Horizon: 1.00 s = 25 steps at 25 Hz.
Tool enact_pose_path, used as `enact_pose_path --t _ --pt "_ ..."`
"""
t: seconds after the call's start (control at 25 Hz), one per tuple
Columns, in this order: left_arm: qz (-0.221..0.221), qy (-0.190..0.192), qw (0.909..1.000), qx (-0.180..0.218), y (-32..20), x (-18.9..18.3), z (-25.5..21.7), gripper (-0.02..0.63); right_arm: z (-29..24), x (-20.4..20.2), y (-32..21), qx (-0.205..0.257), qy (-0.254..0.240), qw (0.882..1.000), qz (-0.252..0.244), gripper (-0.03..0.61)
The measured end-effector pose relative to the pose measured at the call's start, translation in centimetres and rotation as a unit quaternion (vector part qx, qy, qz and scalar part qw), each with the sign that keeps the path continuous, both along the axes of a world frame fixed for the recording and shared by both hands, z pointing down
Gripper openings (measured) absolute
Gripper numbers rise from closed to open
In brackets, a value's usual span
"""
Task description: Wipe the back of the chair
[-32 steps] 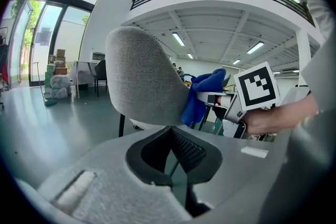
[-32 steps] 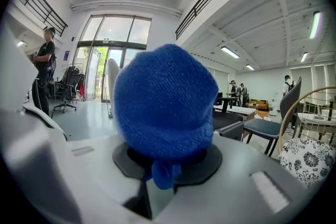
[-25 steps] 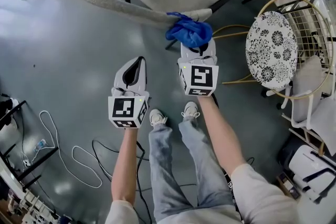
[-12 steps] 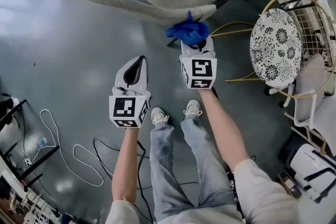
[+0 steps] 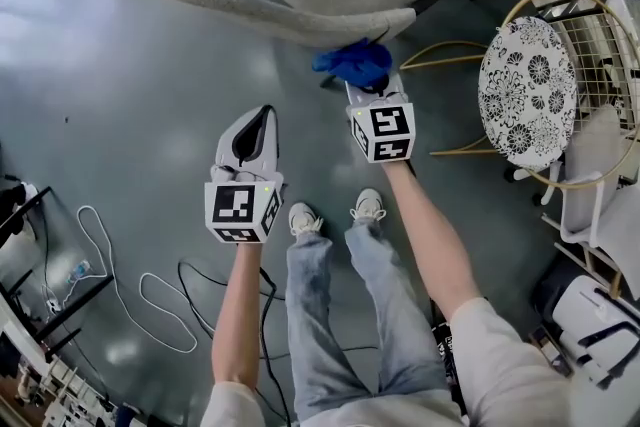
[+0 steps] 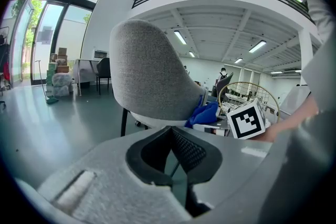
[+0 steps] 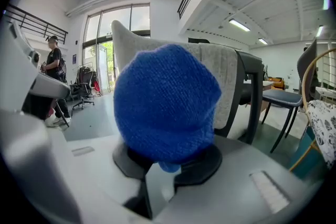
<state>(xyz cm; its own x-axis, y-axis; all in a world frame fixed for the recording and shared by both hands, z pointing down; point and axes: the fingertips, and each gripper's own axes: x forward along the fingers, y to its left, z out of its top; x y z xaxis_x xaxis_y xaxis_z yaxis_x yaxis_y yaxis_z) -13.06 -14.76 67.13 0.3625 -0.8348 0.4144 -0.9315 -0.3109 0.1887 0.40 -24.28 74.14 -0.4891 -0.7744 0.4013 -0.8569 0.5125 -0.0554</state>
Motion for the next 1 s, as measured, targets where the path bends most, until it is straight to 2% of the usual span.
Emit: enact_pose_path --t 0.24,0.4,0.72,1.0 --pt "0.006 0.004 1.0 -0.002 0.2 0.8 -0.3 0.004 -1.4 0.7 1.8 0.012 -0.002 1.0 -0.016 0.081" --pt "0.013 0.004 0.9999 -0.002 0.1 1.8 -0.6 0.004 -4.3 2.2 2.1 0.04 -0.002 0.999 -0.018 0.081" --pt "0.025 0.008 0.9996 0.005 -0.2 4.1 -1.9 0.004 -12.3 5.1 -0.8 0.116 -0.002 0.993 -0.009 0.08" --pt "0.036 0.005 0.9993 0.007 -0.1 5.4 -2.1 0.004 -13.7 6.1 -2.5 0.132 0.0 0.991 -0.006 0.08"
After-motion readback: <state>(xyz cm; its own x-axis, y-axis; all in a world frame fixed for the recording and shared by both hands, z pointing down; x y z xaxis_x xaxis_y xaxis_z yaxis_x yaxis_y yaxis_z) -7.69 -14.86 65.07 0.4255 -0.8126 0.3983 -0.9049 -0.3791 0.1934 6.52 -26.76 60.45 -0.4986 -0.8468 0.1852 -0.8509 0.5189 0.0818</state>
